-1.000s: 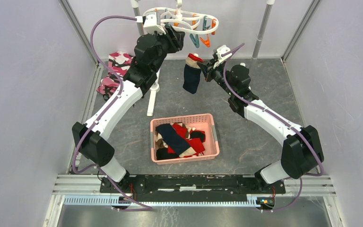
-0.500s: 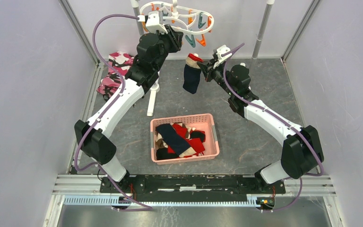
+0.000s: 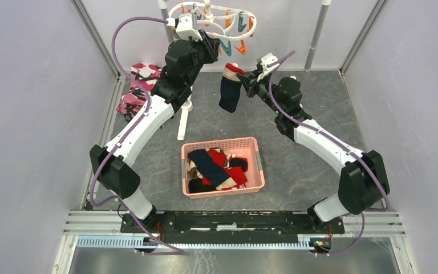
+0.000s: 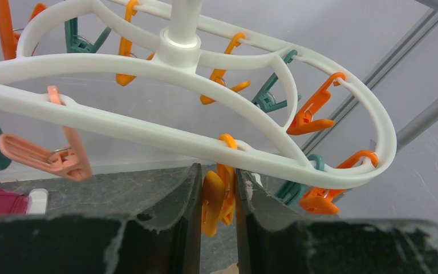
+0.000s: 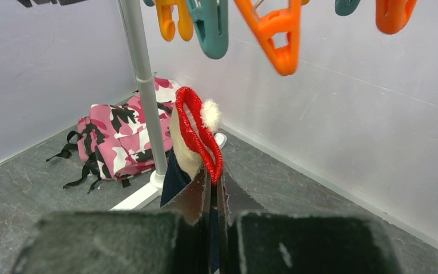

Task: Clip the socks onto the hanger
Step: Open the clamp at the hanger.

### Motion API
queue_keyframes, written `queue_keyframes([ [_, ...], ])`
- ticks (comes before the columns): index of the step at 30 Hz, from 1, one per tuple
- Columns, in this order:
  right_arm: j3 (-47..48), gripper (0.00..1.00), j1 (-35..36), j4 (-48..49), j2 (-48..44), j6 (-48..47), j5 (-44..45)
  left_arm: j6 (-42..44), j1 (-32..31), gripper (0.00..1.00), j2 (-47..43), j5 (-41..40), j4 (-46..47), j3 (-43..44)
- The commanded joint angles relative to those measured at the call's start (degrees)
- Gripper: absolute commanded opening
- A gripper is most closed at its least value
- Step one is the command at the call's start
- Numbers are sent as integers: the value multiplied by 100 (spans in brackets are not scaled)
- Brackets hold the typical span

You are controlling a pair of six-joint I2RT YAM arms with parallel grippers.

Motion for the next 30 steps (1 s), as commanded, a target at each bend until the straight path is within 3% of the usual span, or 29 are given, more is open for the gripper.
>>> queue_keyframes([
  [1, 534, 0, 14, 262, 224, 108, -43, 136, -21, 17, -133, -139, 132, 157],
  [13, 1348, 0, 168, -67, 757, 69, 111, 105, -24, 17, -135, -107, 132, 157],
  [30, 1400, 0, 231, -377, 785, -130, 535, 63, -20, 17, -128, -62, 132, 187],
])
